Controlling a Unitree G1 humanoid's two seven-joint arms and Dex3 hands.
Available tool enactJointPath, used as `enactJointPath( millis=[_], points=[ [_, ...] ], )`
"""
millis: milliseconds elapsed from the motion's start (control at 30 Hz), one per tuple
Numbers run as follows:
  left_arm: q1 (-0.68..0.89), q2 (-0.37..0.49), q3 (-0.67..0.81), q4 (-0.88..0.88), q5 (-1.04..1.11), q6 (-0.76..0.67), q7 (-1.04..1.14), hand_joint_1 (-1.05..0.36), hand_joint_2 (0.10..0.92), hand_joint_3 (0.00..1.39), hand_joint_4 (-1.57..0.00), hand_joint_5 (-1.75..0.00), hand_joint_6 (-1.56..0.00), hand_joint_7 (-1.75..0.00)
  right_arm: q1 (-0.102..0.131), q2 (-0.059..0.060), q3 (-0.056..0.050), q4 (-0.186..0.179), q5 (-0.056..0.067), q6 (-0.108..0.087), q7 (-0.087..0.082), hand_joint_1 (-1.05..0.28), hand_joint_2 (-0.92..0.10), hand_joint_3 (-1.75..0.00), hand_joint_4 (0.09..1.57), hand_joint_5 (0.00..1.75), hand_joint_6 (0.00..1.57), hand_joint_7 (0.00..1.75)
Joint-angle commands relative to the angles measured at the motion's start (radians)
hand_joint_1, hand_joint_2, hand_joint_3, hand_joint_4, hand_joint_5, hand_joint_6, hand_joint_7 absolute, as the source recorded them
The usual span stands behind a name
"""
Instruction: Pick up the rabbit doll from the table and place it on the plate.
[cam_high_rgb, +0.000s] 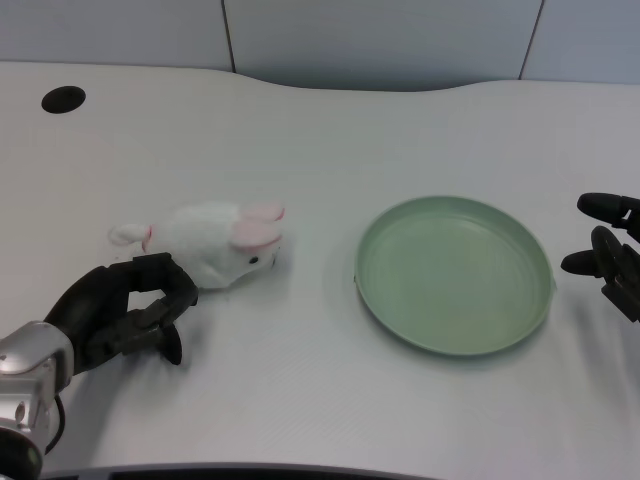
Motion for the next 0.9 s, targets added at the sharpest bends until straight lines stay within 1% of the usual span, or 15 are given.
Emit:
enactJointPath(
  millis=[33, 133, 267, 333, 433, 533, 567, 667, 700, 733, 767, 867, 900],
  points=[
    [0.017, 0.008, 0.004, -0.005, -0.004, 0.012, -0.009, -0.52, 0.921, 0.46, -0.69, -1.75, -0.49, -1.75, 0.009, -0.013, -0.007, -0.001, 0.006, -0.007, 0.0, -0.3, -0.92, -0.51, 0.31, 1.38, 0.38, 0.85],
    [0.019, 0.008, 0.002, -0.007, 0.0, 0.01, -0.003, -0.52, 0.921, 0.46, -0.68, -1.75, -0.48, -1.75, 0.009, -0.013, -0.006, -0.001, 0.004, -0.009, -0.002, -0.3, -0.92, -0.51, 0.31, 1.38, 0.38, 0.84],
    [0.018, 0.007, 0.005, -0.005, -0.001, 0.009, -0.002, -0.52, 0.921, 0.45, -0.7, -1.75, -0.49, -1.75, 0.008, -0.012, -0.009, 0.002, 0.011, -0.01, 0.006, -0.31, -0.92, -0.51, 0.32, 1.38, 0.38, 0.85],
    [0.016, 0.006, 0.012, 0.0, -0.01, 0.013, -0.014, -0.52, 0.921, 0.45, -0.7, -1.75, -0.49, -1.75, 0.008, -0.012, -0.01, 0.005, 0.012, -0.011, 0.009, -0.31, -0.92, -0.51, 0.31, 1.38, 0.38, 0.85],
    [0.019, 0.011, -0.007, -0.006, 0.019, -0.008, 0.008, -0.53, 0.921, 0.45, -0.7, -1.75, -0.5, -1.75, 0.005, -0.016, -0.01, 0.016, 0.008, -0.017, 0.012, -0.29, -0.92, -0.52, 0.32, 1.38, 0.37, 0.84],
    [0.018, 0.01, -0.003, -0.004, 0.017, -0.003, 0.008, -0.53, 0.921, 0.46, -0.7, -1.75, -0.51, -1.75, 0.005, -0.014, -0.012, 0.012, 0.011, -0.012, 0.012, -0.3, -0.92, -0.52, 0.32, 1.38, 0.38, 0.84],
    [0.017, 0.008, 0.002, 0.0, 0.008, 0.001, 0.0, -0.52, 0.921, 0.46, -0.7, -1.75, -0.51, -1.75, 0.005, -0.014, -0.011, 0.013, 0.009, -0.015, 0.012, -0.3, -0.92, -0.52, 0.32, 1.38, 0.38, 0.84],
    [0.019, 0.008, 0.004, -0.001, 0.005, -0.008, -0.001, -0.52, 0.921, 0.46, -0.71, -1.75, -0.51, -1.75, 0.006, -0.012, -0.009, 0.003, 0.005, -0.003, 0.004, -0.29, -0.92, -0.52, 0.31, 1.38, 0.38, 0.85],
    [0.02, 0.011, -0.002, -0.007, 0.013, -0.013, 0.004, -0.52, 0.921, 0.46, -0.71, -1.75, -0.51, -1.75, 0.007, -0.012, -0.008, 0.001, 0.003, -0.002, 0.001, -0.29, -0.92, -0.52, 0.31, 1.37, 0.37, 0.84],
    [0.02, 0.011, -0.003, -0.014, 0.014, -0.015, 0.005, -0.53, 0.921, 0.47, -0.71, -1.75, -0.5, -1.75, 0.007, -0.012, -0.007, 0.003, 0.001, -0.005, 0.001, -0.29, -0.92, -0.53, 0.3, 1.37, 0.37, 0.84],
    [0.023, 0.008, 0.003, -0.025, 0.008, -0.02, 0.007, -0.53, 0.921, 0.48, -0.72, -1.75, -0.51, -1.75, 0.007, -0.011, -0.007, 0.002, 0.002, -0.007, 0.002, -0.29, -0.92, -0.53, 0.3, 1.37, 0.37, 0.84],
    [0.052, -0.003, 0.015, -0.071, 0.004, -0.105, 0.039, -0.53, 0.921, 0.47, -0.73, -1.75, -0.52, -1.74, 0.007, -0.011, -0.005, 0.005, 0.0, -0.012, 0.004, -0.29, -0.92, -0.53, 0.31, 1.37, 0.36, 0.84],
    [0.067, -0.007, 0.018, -0.095, 0.009, -0.149, 0.064, -0.54, 0.921, 0.48, -0.72, -1.75, -0.5, -1.73, 0.006, -0.009, -0.006, 0.007, 0.001, -0.014, 0.006, -0.29, -0.92, -0.53, 0.32, 1.38, 0.37, 0.84]
  ],
)
